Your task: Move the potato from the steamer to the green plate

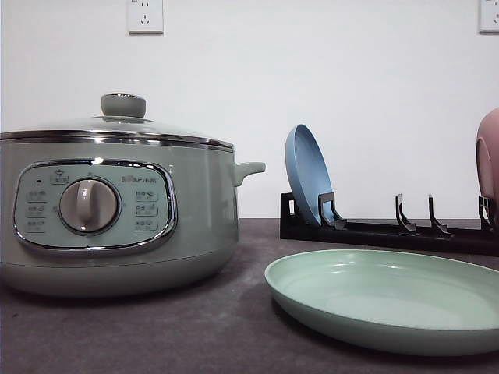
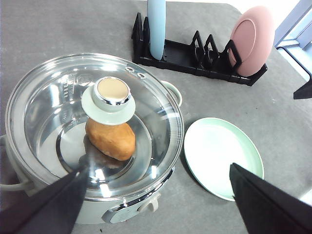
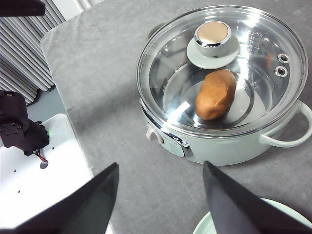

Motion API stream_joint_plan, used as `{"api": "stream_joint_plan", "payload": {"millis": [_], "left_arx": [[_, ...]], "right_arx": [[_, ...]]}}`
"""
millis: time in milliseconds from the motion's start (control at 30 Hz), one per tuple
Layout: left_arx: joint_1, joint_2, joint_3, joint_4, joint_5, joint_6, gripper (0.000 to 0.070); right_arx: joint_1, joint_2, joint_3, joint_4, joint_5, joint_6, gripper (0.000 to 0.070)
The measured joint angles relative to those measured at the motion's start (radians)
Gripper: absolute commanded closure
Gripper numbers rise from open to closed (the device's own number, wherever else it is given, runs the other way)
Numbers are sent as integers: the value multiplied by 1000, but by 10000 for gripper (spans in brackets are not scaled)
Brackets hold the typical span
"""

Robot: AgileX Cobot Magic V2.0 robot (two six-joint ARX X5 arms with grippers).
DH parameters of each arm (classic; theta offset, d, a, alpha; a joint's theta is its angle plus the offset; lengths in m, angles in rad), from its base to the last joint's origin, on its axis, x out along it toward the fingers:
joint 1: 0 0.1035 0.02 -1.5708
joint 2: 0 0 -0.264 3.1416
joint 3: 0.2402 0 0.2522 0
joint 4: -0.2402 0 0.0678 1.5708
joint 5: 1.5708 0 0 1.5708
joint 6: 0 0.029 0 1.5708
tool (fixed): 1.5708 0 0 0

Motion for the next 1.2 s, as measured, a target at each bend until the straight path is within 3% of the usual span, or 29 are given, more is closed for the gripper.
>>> {"api": "stream_joint_plan", "payload": {"millis": [400,833,1200], "left_arx": [[-21,106,76,-5,-13,-19,105],[-222,539,520,-193,-308,3,106],[-302,788,594,-225,-438,24,109]], "right_arx": [[0,0,0,-1,0,0,359],[0,0,0,-17,5,-8,359],[0,0,0,-41,5,-21,359]]}}
